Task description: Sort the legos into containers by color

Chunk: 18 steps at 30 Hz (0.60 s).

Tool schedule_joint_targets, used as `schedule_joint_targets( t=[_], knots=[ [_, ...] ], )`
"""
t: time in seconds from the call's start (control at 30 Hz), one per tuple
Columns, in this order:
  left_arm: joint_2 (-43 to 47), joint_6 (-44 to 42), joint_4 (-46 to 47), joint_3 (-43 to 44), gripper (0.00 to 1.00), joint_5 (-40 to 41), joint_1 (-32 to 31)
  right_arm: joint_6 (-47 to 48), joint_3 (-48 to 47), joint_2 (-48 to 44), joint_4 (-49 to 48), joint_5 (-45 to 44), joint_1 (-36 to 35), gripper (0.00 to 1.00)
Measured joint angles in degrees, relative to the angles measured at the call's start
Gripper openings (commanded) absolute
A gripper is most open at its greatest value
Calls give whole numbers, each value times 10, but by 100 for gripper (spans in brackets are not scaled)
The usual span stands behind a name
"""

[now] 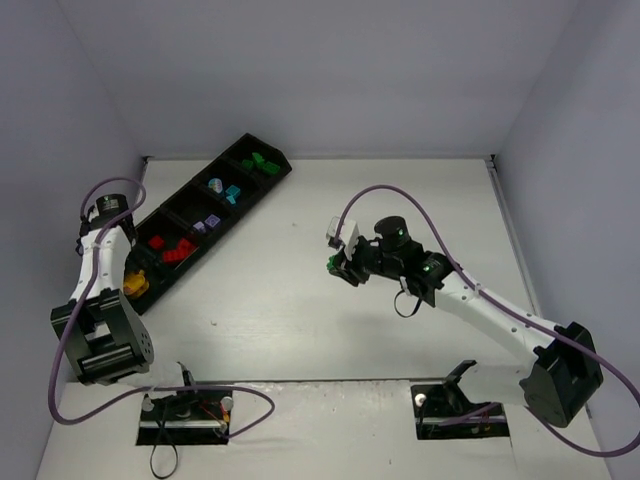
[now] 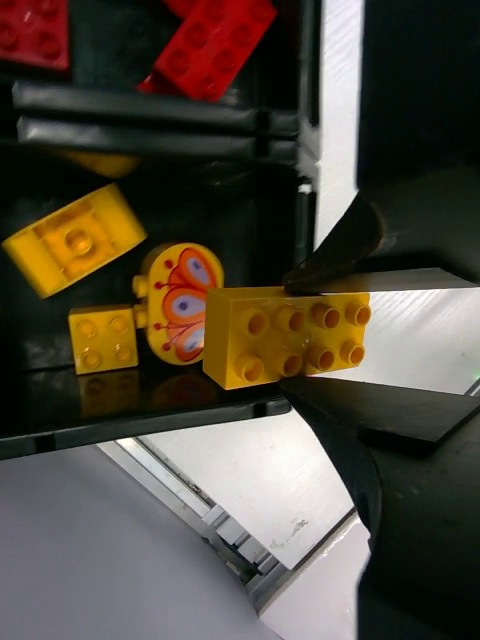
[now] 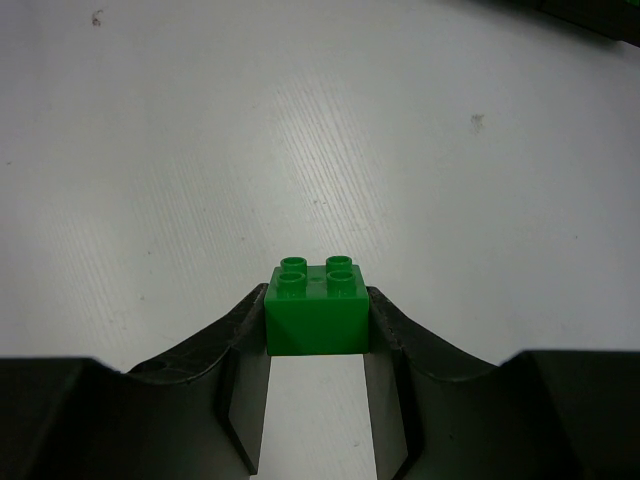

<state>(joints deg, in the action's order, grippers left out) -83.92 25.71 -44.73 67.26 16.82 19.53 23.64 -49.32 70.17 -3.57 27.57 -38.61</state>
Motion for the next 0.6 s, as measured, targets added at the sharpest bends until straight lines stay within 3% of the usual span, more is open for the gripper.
schedule_joint_targets(
  t=[0.1, 0.13, 0.27, 0.37, 0.5, 0.6],
  knots=[
    [-29, 0, 13, 3, 18, 2, 15, -1, 0, 0, 0, 3, 0, 1],
    [-38, 0, 14, 6, 29, 2, 16, -1, -1, 0, 1, 3, 0, 1],
    [-63, -7, 21, 20, 57, 2, 16, -3, -4, 0, 2, 4, 0, 2],
    [-65, -12, 25, 27, 69, 2, 16, -3, -4, 0, 2, 4, 0, 2],
    [-64, -13, 26, 43, 72, -5, 16, -5, -4, 0, 3, 4, 0, 3],
    [-39, -15, 30, 47, 72, -54, 12, -5, -4, 0, 3, 10, 0, 5]
  ],
)
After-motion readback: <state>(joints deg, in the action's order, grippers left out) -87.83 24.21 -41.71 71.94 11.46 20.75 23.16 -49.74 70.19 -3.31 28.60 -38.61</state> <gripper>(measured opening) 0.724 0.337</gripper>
